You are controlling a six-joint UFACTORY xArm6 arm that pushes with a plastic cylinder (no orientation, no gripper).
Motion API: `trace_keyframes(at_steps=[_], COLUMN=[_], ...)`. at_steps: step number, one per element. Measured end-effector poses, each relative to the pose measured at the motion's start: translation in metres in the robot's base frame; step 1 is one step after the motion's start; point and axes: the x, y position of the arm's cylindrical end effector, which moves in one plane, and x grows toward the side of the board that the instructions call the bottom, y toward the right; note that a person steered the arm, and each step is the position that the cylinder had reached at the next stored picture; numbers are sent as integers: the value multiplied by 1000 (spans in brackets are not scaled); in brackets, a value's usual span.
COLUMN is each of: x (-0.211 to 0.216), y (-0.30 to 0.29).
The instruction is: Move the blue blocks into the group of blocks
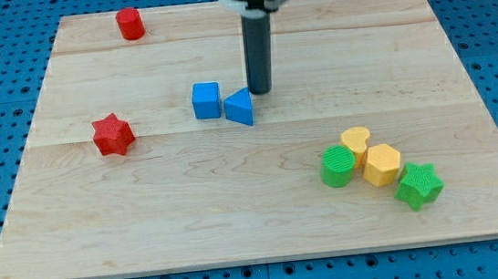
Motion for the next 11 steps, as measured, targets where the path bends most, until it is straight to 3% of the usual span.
trace_keyframes(at_steps=[1, 2, 3, 4, 5, 6, 8, 9, 10, 11], x=[-5, 71, 86, 82, 131, 119, 75, 61, 104, 92], y=[-22, -27, 11, -78, -102, 3, -14, 28, 123, 79])
